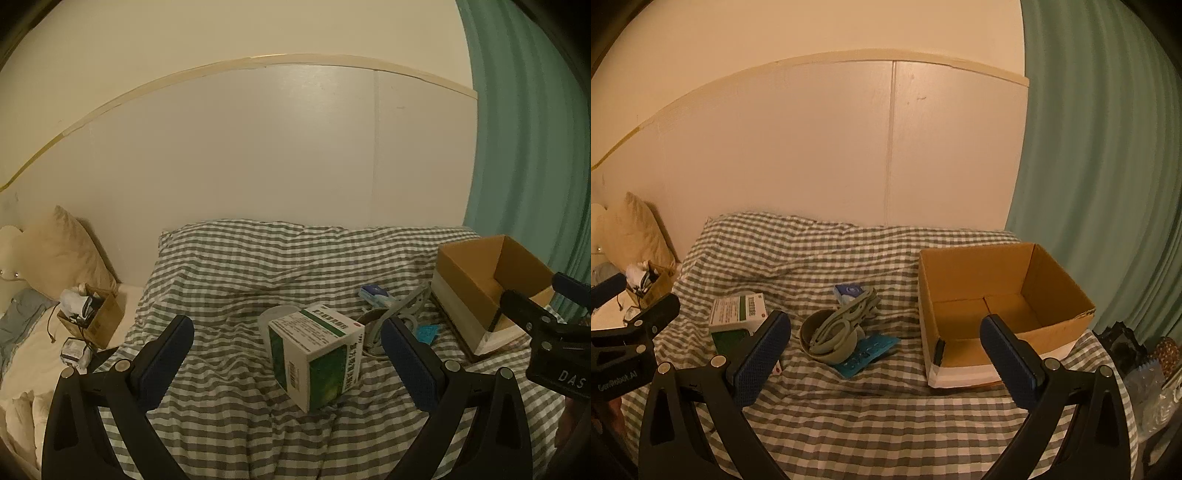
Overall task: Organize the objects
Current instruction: 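Move the left tool toward the white-and-green medicine box, then grasp the medicine box with the left tool while the right tool grasps the tape roll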
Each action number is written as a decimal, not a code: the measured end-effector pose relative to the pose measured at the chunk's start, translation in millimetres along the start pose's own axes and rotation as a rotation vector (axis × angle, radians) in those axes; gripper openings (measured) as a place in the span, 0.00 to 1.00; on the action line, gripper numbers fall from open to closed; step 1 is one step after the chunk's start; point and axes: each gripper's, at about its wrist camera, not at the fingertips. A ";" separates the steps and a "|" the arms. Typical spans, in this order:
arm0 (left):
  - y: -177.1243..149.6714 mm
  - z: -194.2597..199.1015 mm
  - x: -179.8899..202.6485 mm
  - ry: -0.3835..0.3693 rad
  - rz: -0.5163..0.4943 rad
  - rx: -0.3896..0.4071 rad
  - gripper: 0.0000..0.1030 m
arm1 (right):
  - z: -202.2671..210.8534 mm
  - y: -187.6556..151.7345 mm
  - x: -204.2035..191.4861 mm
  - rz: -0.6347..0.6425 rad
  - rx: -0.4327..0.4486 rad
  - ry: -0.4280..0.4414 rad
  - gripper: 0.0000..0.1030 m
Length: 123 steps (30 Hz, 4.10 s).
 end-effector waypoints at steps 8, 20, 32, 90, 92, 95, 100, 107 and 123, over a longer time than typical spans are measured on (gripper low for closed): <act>7.7 17.7 8.1 -0.034 -0.013 0.028 1.00 | 16.3 6.3 1.1 -0.016 0.043 0.004 1.00; 1.7 2.0 5.7 -0.020 -0.009 -0.020 1.00 | 13.0 5.7 5.1 -0.010 0.018 0.000 1.00; -2.6 9.3 1.9 0.001 0.006 -0.047 1.00 | 11.6 3.3 3.4 0.001 0.006 -0.004 1.00; -1.0 -92.8 -45.3 -0.082 0.055 -0.158 0.82 | -137.3 -13.0 -57.1 0.076 -0.274 0.077 0.86; -5.1 -97.5 -47.5 -0.097 0.055 -0.162 0.82 | -162.9 -17.8 -59.1 0.084 -0.329 0.038 0.82; -8.3 -109.0 -52.4 -0.111 0.067 -0.172 0.82 | -188.4 -21.5 -57.0 0.081 -0.373 0.021 0.77; -11.8 -122.9 -58.0 -0.151 0.138 -0.184 0.82 | -217.3 -21.7 -46.0 0.042 -0.403 -0.016 0.60; -6.7 -117.1 -49.5 -0.139 0.124 -0.180 0.82 | -203.2 -14.7 -54.8 0.079 -0.322 0.035 0.21; 35.6 -5.5 -9.2 -0.223 0.050 -0.047 0.82 | -38.8 64.6 -39.1 0.135 -0.103 0.240 0.13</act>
Point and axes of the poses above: each gripper's, at about its wrist camera, not at the fingertips, and z roughly against the way its jaws point, x to its right, y to its top, and after that the axes turned 9 degrees about -z, right-handed
